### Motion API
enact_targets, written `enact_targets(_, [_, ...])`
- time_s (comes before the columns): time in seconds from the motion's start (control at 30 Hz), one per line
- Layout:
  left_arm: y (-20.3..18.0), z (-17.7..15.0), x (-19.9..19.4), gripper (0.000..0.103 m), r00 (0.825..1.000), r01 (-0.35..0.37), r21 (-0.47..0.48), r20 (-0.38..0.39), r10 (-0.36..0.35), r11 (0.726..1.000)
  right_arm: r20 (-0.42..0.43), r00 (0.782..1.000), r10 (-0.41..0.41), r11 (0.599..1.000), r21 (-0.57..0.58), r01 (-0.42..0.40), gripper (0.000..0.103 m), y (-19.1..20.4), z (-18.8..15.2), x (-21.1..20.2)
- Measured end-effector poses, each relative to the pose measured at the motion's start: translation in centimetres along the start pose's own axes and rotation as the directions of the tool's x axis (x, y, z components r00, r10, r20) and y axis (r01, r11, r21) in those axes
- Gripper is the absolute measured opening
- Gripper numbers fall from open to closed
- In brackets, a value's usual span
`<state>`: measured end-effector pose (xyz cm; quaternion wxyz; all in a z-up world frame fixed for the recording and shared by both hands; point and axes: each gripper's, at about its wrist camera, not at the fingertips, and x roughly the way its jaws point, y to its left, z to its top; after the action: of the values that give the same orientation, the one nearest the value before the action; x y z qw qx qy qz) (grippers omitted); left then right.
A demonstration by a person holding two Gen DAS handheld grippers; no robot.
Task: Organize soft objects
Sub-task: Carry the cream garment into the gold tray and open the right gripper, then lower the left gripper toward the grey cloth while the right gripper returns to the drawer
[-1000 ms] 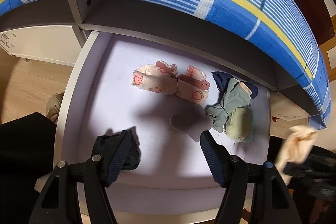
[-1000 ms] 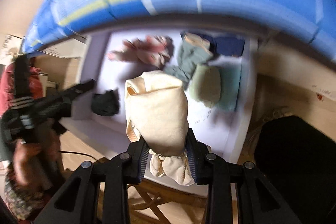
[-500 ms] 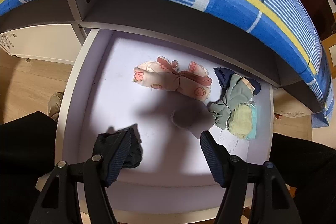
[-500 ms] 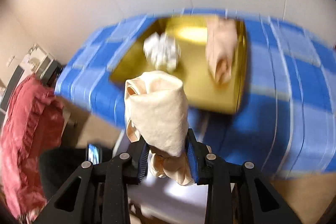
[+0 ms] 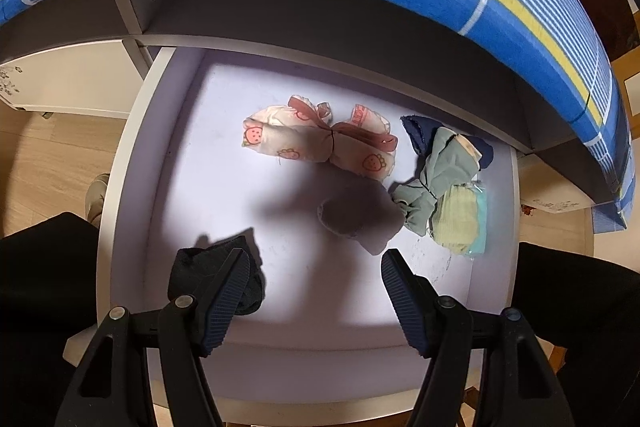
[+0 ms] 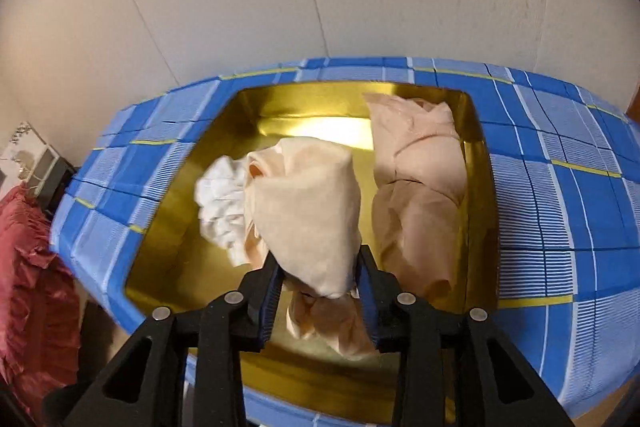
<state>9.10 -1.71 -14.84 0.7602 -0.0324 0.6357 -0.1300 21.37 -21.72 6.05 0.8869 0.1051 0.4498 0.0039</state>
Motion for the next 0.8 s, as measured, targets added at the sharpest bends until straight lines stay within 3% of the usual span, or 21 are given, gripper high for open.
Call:
enact_targets(0.03, [0.0,0.0,0.0,0.069,1.0,-0.002,0.001,0.002,0.002,1.0,-0.002,1.0,0.002,1.0,0.004,-0.002,0.04,-0.3,-0.1,0.7])
enact_targets(0.13, [-0.1,0.0,0.2,0.069,1.0,-0.007,0.002,0.0,0.007,1.0,0.02,1.0,0.01,1.0,0.018,-0.01,0.063,-0.8,-0.5,0.6])
enact_targets(0.27, [-0.4,0.0,0.7,0.069,1.0,-0.019,0.013,-0.012,0.019,1.0,0.079,0.995,0.062,0.997,0.05,-0.066,0.067,-1.8,-1.4,-1.4])
enact_targets(0.5, [-0.6,-0.3,1.4,0.068,0.999,-0.038,0.031,-0.028,0.039,0.999,0.139,0.983,0.123,0.992,0.004,-0.125,0.07,-3.1,-5.1,-5.5])
enact_targets(0.7, [0.4,-0.6,2.3,0.068,0.998,-0.046,-0.006,-0.052,0.045,0.999,0.162,0.971,0.176,0.984,-0.046,-0.171,0.077,-3.9,-10.8,-8.5])
enact_targets(0.8, [0.5,-0.7,2.8,0.069,0.996,-0.067,-0.007,-0.06,0.067,0.998,0.118,0.978,0.169,0.984,-0.07,-0.162,0.078,-3.9,-14.2,-8.1])
